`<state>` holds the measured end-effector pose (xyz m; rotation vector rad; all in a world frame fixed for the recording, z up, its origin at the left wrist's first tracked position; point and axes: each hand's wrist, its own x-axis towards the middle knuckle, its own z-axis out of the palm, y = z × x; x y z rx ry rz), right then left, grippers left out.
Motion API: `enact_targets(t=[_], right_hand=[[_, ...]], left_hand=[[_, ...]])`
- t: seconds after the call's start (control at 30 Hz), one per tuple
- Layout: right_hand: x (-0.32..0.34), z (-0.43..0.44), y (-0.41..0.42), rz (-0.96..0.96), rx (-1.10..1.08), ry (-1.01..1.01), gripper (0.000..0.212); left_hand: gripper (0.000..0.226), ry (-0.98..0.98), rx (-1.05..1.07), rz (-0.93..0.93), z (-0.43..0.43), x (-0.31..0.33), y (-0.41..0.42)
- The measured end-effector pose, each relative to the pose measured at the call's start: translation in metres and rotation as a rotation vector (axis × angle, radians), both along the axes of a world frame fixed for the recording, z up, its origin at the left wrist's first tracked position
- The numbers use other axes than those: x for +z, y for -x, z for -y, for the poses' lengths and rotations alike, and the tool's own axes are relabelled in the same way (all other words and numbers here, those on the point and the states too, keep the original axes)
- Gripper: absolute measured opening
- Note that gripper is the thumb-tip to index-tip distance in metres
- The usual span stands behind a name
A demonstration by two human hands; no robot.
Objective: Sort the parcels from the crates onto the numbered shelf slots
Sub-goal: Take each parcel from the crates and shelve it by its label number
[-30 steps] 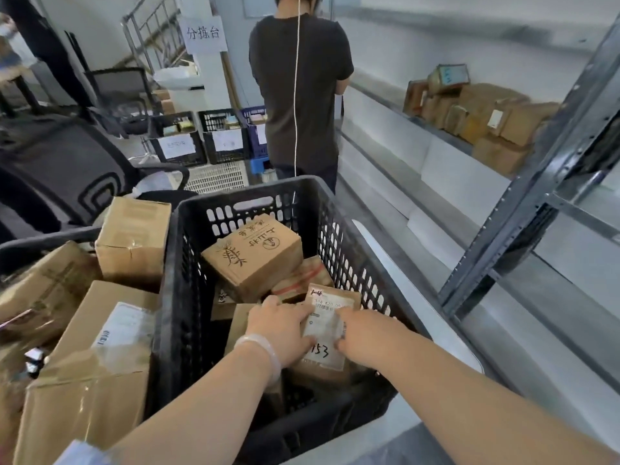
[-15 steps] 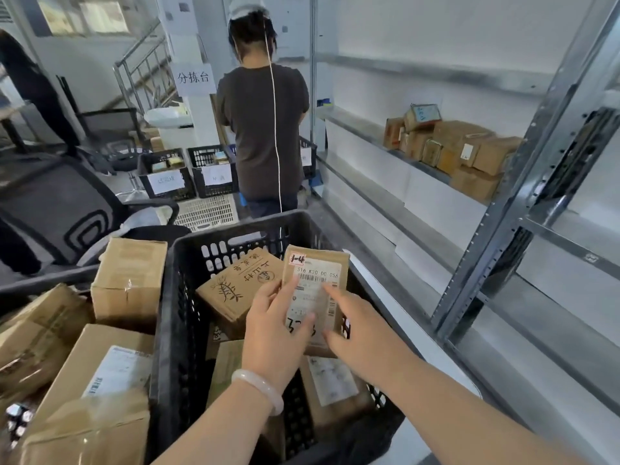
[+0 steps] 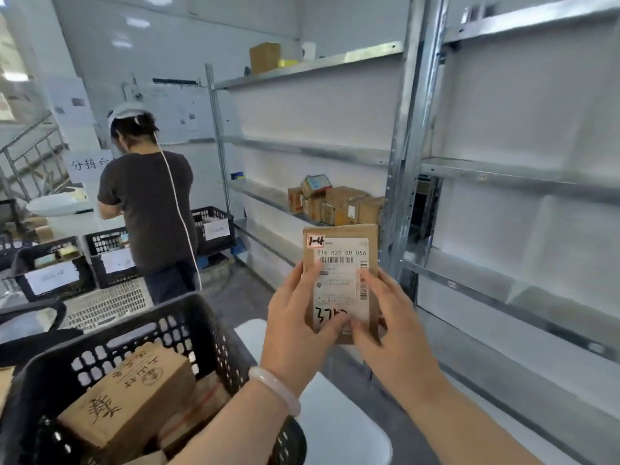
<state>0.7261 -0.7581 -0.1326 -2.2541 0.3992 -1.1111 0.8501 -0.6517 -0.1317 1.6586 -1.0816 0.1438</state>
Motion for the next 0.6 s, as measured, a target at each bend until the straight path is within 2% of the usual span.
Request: enact_targets(t=[0.2, 0.33, 0.43, 0.6], right_hand=[[0.026, 0.092, 0.117, 0.007, -0.218, 0.038, 0.076], [0.039, 0.145, 0.219, 0.012, -0.404, -0.004, 0.084], [0.042, 0.173, 0.306, 0.021, -0.549, 0.001, 0.081], [0.047, 0.194, 0.431, -0.129, -0.842, 0.134, 0.076]], left_hand=[[0.096, 0.135, -0.303, -0.044, 0.120, 0.022, 0.099], [0.094, 0.195, -0.452, -0.004, 0.197, 0.033, 0.184], [0.090, 0.224, -0.588, 0.008, 0.249, 0.041, 0.258], [0.088, 0.274, -0.799, 0.000, 0.316, 0.048, 0.372]])
